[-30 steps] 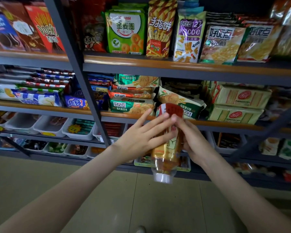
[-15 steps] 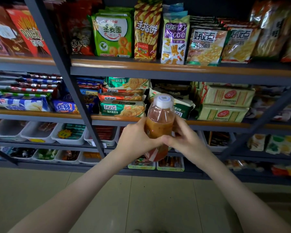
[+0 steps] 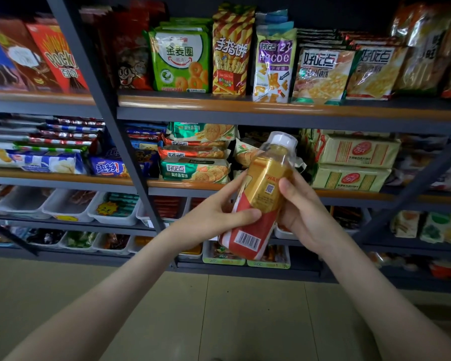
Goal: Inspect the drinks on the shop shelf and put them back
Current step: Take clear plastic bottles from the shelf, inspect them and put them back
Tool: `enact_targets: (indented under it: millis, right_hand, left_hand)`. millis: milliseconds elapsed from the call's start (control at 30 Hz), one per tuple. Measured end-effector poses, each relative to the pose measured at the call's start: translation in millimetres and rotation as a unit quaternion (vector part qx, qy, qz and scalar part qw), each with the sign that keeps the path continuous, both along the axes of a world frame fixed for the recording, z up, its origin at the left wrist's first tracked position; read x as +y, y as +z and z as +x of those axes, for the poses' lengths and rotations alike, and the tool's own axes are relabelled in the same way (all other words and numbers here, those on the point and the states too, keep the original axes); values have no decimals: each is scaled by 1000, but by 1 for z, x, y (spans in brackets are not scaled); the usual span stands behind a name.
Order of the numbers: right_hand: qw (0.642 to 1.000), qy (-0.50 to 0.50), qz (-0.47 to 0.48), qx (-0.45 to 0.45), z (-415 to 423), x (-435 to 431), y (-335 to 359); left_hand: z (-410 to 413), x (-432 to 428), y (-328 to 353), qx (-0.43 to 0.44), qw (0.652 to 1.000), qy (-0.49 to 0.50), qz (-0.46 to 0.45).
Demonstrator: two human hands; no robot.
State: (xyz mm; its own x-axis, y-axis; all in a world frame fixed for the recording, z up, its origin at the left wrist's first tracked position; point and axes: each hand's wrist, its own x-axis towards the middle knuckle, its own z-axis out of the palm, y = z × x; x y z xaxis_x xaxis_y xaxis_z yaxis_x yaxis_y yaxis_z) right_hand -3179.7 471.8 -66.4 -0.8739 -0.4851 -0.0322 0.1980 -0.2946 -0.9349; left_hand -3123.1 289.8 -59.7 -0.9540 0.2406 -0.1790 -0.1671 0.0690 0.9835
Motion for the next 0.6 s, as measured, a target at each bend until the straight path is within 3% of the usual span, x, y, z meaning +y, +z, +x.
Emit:
enact_targets:
  millis: [67,100,200,300,367,433,467,533,600]
  right_hand:
    - [1000,6,24,10,-3,3,2]
    - [999,1,41,22,-5,5,2]
    - [997,7,65,27,-6,5,2]
    - [994,-6,95,48,-3,-4,-2]
    - [994,-35,83,60,-6,-4,-2]
    - [996,-53,57,52,-10,2,1]
    - [996,-57,45,49,-13,6,3]
    - [997,-59,23,45,-18,12,6]
    - [998,-46,10,46,-22,16,9]
  left_hand:
    - [0,4,3,50,991,67,-100]
    - [0,6,4,93,972,98,-195]
    - [-1,15,2,206,874,166,-407]
    - [-3,26,-5,273,811,191,-480]
    - [-5,26,-6,298,796,179,-495]
    - [-9,19,0,282,836,146,-447]
    - [-12,15,5,242,886,118,-378]
    - [-17,9,16,113,981,47,-151]
    - [-22,8,25,33,999,-8,-30]
